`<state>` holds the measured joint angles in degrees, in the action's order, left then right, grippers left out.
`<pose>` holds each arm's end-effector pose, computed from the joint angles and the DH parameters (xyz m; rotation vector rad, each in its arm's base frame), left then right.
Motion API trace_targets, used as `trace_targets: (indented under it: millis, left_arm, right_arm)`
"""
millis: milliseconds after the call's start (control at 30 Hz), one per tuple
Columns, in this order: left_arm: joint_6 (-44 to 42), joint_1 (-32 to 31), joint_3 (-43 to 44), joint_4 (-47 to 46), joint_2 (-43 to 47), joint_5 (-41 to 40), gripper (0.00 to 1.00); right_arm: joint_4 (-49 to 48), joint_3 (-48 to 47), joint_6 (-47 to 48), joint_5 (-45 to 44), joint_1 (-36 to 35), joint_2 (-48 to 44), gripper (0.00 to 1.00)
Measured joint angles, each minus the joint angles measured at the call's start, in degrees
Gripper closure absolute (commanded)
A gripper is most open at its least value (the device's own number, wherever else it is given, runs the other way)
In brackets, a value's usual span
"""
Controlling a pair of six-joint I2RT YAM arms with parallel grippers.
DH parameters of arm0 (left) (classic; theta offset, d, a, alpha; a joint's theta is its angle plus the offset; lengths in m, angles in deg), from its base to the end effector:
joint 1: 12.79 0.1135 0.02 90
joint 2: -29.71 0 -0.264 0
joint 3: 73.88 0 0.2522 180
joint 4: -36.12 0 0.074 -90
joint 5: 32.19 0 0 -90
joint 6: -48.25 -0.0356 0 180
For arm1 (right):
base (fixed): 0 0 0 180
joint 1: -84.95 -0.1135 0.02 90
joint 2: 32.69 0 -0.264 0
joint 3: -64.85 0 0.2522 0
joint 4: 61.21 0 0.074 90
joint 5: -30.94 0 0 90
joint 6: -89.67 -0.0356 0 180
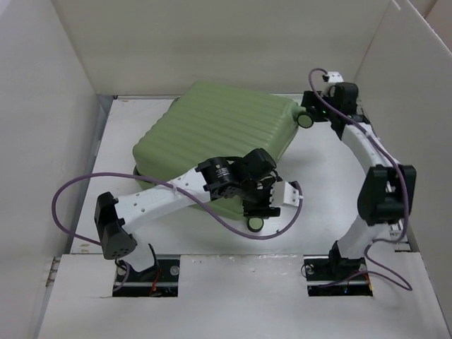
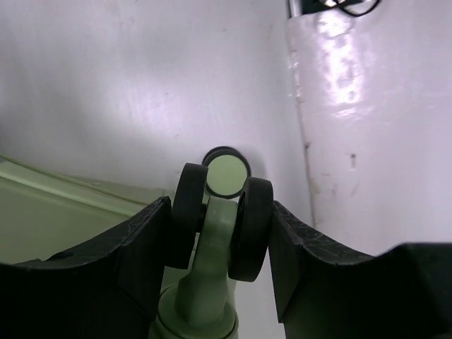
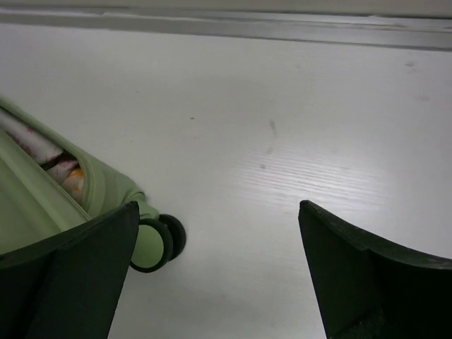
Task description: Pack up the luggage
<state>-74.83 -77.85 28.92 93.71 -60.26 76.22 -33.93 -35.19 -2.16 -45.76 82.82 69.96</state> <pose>0.1341 -0.3151 0.3576 1.9113 1.4438 -0.6466 0.4233 0.0239 0.3055 -0.1461 2.0845 0.2846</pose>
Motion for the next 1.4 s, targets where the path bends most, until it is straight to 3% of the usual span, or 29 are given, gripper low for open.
trace_targets:
  millis: [167, 267, 367, 467, 533, 600, 733, 767, 867, 1033, 1200, 1400]
  left_arm:
    - [1.16, 2.40, 0.02, -1.38, 1.22, 3.78, 1.00]
    - [3.74, 7.39, 0.07, -8.63, -0.90, 3.52, 1.00]
    - [4.61, 9.35, 0.07, -13.09, -2.82, 0.11, 1.00]
    - [4.98, 9.81, 0.04, -15.04, -3.08, -5.49, 1.00]
    - [5.29, 9.66, -0.09, -14.91, -3.06, -7.85, 1.00]
    - [5.60, 9.49, -0.50, -15.21, -2.80, -9.44, 1.00]
    - [6.54, 9.68, -0.79, -15.56, -2.58, -9.79, 1.00]
    - [6.84, 9.73, -0.79, -15.58, -2.54, -9.75, 1.00]
    - [7.37, 9.90, -0.76, -15.52, -2.54, -9.62, 1.00]
    - [7.96, 10.03, -0.11, -14.67, -2.62, -9.60, 1.00]
    - [8.31, 10.08, 0.28, -14.19, -2.80, -9.86, 1.00]
    - [8.74, 10.38, 0.70, -13.73, -2.95, -9.79, 1.00]
  right_arm:
    - [-5.95, 22.27, 1.51, 0.90, 6.32, -22.40, 0.00]
    - [-6.16, 29.31, 2.73, 5.07, 3.69, -32.92, 0.00]
    - [-8.00, 25.75, 3.72, 10.23, 1.22, -31.17, 0.00]
    - [-7.21, 14.97, 3.76, 12.35, 1.66, -20.90, 0.00]
    - [-7.63, 13.44, 2.91, 12.90, 2.58, -17.75, 0.01]
    - [-7.69, 17.49, 2.67, 13.53, 3.43, -18.99, 0.04]
    - [-9.88, 33.00, 2.93, 16.68, 1.75, -29.09, 0.30]
    - [-13.09, 38.05, 2.12, 18.29, 0.11, -32.22, 0.41]
    - [-26.69, 51.78, -2.19, 22.36, -7.50, -38.10, 0.52]
    - [-50.75, 69.22, -9.94, 19.30, -20.26, -37.79, 0.49]
    - [-67.84, 71.63, -12.22, 10.32, -32.41, -29.79, 0.49]
    - [-82.09, 71.30, -15.32, 3.82, -37.11, -15.89, 0.49]
